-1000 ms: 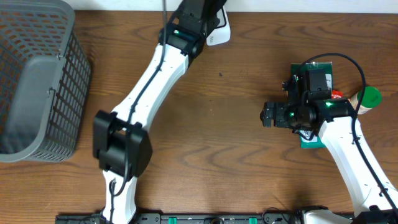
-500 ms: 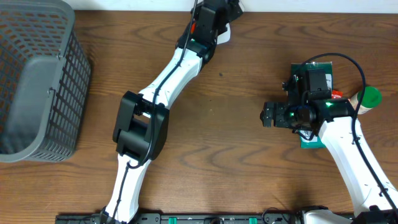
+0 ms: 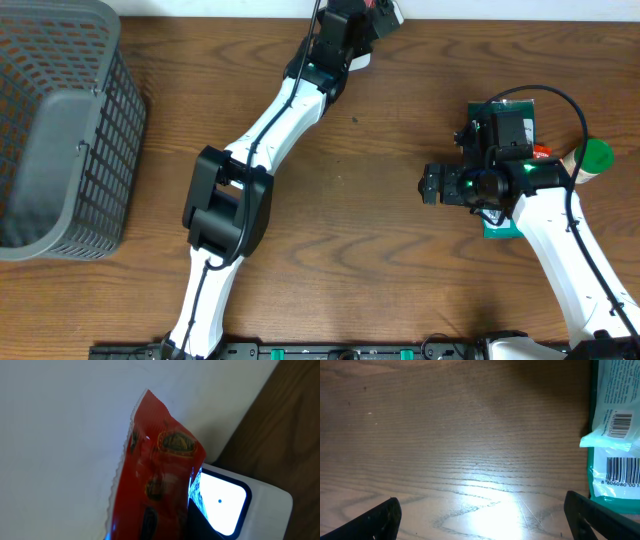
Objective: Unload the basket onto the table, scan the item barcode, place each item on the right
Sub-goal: 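Hold the Halls bag in front of the scanner window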
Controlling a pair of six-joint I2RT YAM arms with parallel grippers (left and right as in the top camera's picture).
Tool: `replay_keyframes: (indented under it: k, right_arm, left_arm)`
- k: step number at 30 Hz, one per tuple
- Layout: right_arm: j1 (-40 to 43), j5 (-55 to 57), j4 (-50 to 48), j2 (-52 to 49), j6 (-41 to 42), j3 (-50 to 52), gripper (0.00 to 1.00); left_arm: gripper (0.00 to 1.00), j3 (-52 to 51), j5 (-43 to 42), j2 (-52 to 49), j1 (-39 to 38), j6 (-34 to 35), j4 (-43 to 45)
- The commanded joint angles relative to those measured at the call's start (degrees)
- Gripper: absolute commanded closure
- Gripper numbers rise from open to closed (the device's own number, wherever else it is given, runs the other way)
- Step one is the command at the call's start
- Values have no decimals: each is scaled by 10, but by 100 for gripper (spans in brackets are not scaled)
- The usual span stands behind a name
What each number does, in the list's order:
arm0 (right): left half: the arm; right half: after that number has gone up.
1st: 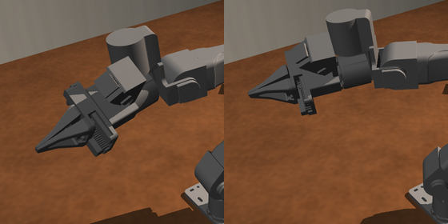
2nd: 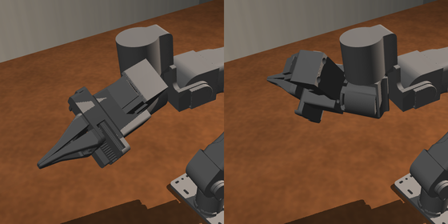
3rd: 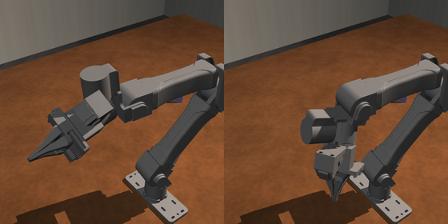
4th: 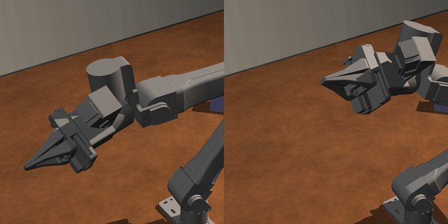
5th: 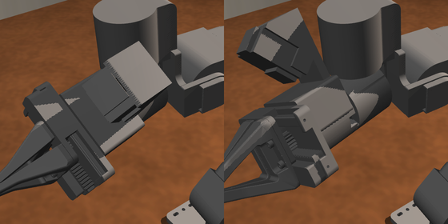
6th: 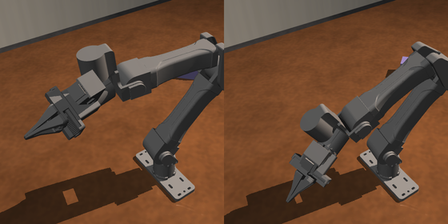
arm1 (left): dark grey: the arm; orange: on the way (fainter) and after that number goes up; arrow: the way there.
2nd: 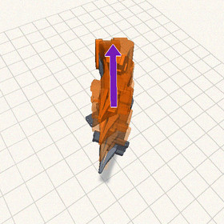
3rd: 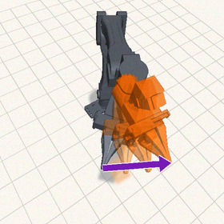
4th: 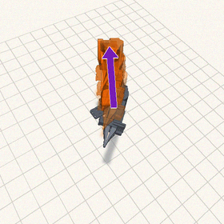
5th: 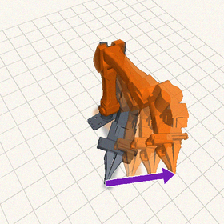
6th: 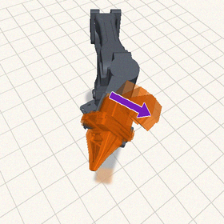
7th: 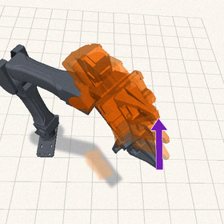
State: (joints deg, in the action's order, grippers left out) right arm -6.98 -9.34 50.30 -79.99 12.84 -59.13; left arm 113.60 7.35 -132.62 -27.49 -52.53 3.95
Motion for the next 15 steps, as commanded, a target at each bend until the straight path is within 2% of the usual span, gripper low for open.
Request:
replay_keyframes:
  k: [1,15]
  right_arm:
    - [-6,3,1,2,4,-7,1]
    - [-6,3,1,2,4,-7,1]
  left_arm:
    - [93,10,-10,-17,0,1,5]
    - [93,10,-26,-18,-2,1,-35]
